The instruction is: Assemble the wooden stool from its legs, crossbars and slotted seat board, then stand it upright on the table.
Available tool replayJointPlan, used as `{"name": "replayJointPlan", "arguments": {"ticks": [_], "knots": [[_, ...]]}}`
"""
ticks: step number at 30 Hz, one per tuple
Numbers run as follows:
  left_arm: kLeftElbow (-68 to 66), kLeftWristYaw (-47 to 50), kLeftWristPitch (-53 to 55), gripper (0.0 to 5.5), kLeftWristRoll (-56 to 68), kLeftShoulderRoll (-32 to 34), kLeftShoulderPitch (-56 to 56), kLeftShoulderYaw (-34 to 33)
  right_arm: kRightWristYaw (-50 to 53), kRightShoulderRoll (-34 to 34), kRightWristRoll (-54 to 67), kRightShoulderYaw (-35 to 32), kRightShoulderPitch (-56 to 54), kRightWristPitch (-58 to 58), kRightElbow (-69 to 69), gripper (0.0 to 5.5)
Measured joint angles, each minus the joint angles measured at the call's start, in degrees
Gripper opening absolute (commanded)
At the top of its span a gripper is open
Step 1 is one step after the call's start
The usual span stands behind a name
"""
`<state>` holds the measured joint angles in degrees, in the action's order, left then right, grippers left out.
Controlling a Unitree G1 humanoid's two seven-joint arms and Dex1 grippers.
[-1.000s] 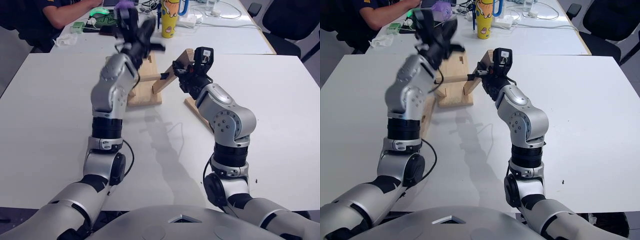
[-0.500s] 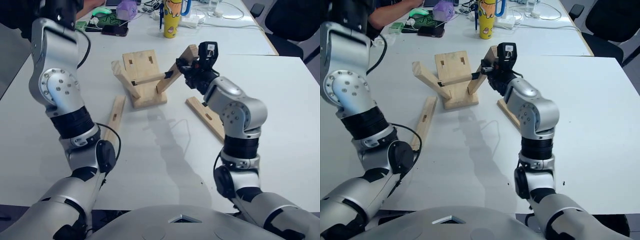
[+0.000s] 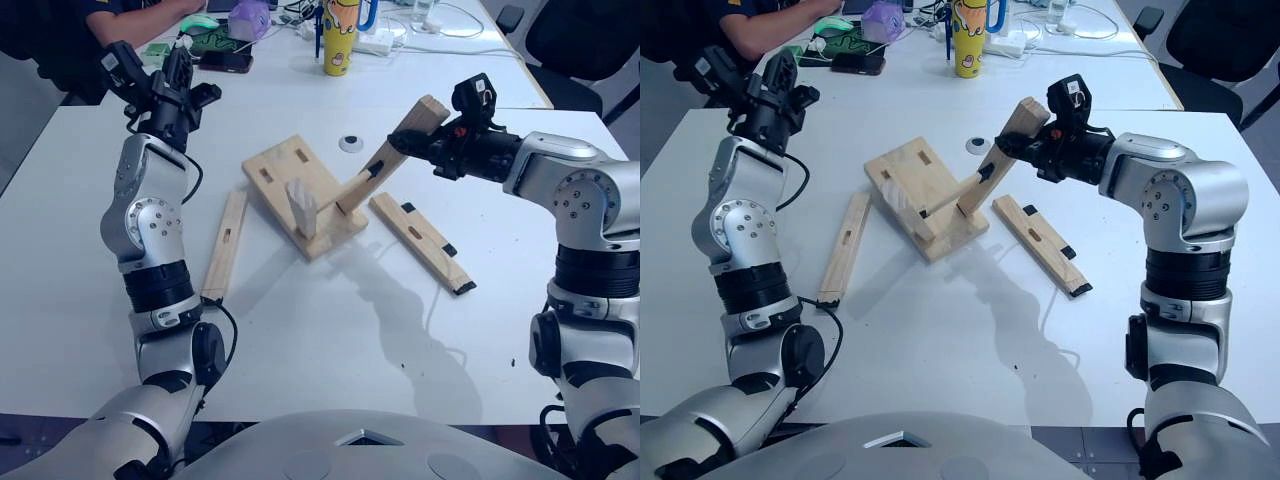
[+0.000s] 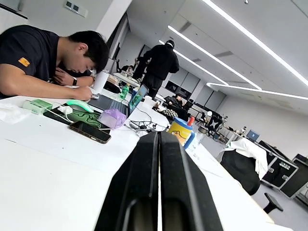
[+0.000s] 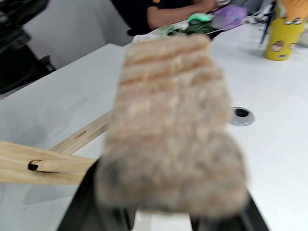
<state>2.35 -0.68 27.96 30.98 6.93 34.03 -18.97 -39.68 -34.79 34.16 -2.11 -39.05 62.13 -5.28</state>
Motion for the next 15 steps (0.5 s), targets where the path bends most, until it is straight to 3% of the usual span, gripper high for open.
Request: {"name": "replayJointPlan", "arguments": {"ticks": [6, 15], "knots": [[0.4, -0.1, 0.5, 0.00, -2.9, -0.2, -3.9, 4.5, -0.9, 0.2, -1.3, 2.9, -2.6, -3.2, 3.6, 1.06], [0.1, -0.1, 0.5, 0.00, -6.9, -1.4, -9.0, 7.8, 12.6, 7.2, -2.3, 0.2, -1.2, 0.6, -2.3, 1.08]]}}
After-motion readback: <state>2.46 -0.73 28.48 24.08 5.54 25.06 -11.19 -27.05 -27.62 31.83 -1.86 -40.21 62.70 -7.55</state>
